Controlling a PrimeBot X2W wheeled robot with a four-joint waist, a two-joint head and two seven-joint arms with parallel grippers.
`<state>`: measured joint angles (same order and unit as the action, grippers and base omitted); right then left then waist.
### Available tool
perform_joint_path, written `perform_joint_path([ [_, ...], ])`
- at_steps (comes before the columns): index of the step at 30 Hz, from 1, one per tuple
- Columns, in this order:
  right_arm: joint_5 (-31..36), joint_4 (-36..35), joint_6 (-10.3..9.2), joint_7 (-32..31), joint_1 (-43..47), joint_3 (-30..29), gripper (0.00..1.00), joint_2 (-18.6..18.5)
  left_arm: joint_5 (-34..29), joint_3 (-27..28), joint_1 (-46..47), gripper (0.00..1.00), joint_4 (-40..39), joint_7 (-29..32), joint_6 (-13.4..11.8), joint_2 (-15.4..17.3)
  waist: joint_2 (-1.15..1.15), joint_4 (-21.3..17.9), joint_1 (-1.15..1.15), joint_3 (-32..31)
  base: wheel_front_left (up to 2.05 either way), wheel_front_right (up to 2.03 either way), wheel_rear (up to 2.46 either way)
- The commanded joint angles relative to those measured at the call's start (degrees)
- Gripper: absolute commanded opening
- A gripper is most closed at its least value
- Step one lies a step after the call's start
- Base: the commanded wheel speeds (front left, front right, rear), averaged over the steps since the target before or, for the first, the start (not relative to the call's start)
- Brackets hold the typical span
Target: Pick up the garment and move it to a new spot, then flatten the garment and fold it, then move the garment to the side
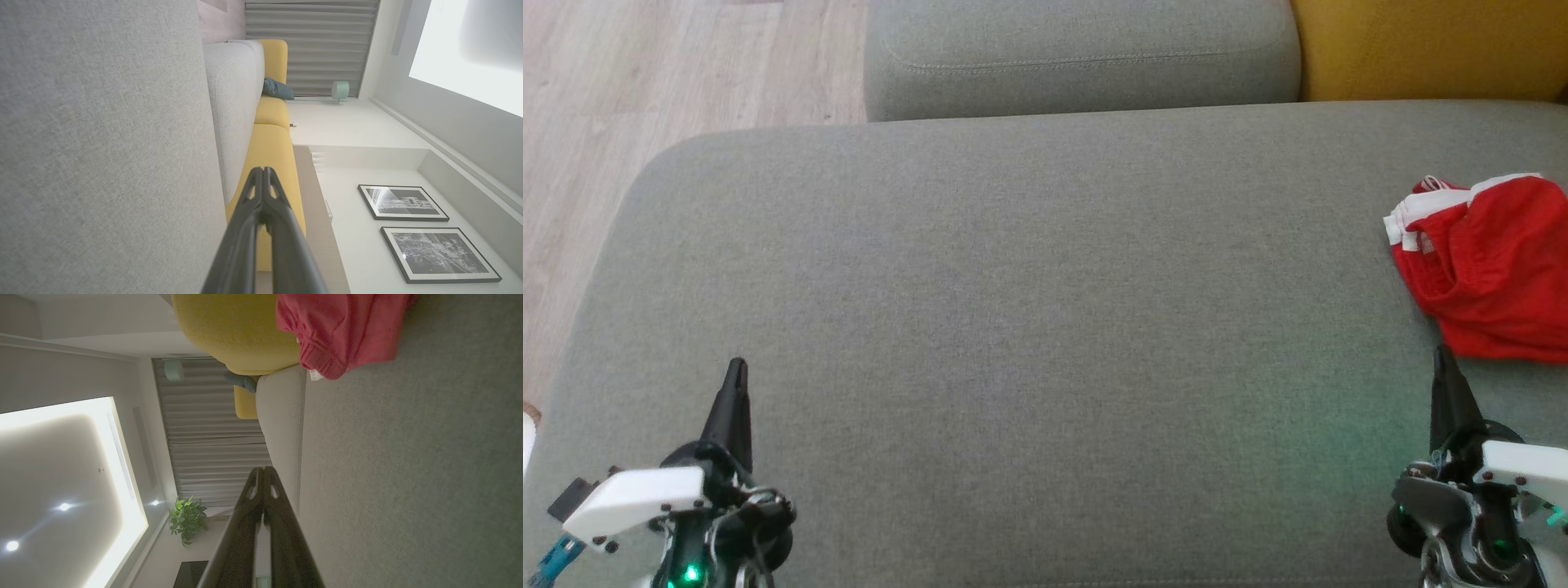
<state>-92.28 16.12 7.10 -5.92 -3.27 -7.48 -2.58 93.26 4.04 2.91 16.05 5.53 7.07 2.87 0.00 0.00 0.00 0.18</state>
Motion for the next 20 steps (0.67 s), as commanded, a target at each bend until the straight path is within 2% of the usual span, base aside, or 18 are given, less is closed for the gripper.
perform_joint_path([
  [1,-0.1,-2.1,0.39,-0.4,-2.9,1.2,0.00,-0.5,-0.6,1.9,3.2,0.00,-2.0,0.5,0.4,0.5,0.00,0.0,0.00,0.0,0.00,0.00,0.00],
  [20,0.0,-2.1,0.39,-0.4,-2.9,1.1,0.00,-0.5,-0.7,2.0,3.2,0.00,-2.0,0.6,0.4,0.4,0.00,0.0,0.00,0.0,0.00,0.00,0.00],
])
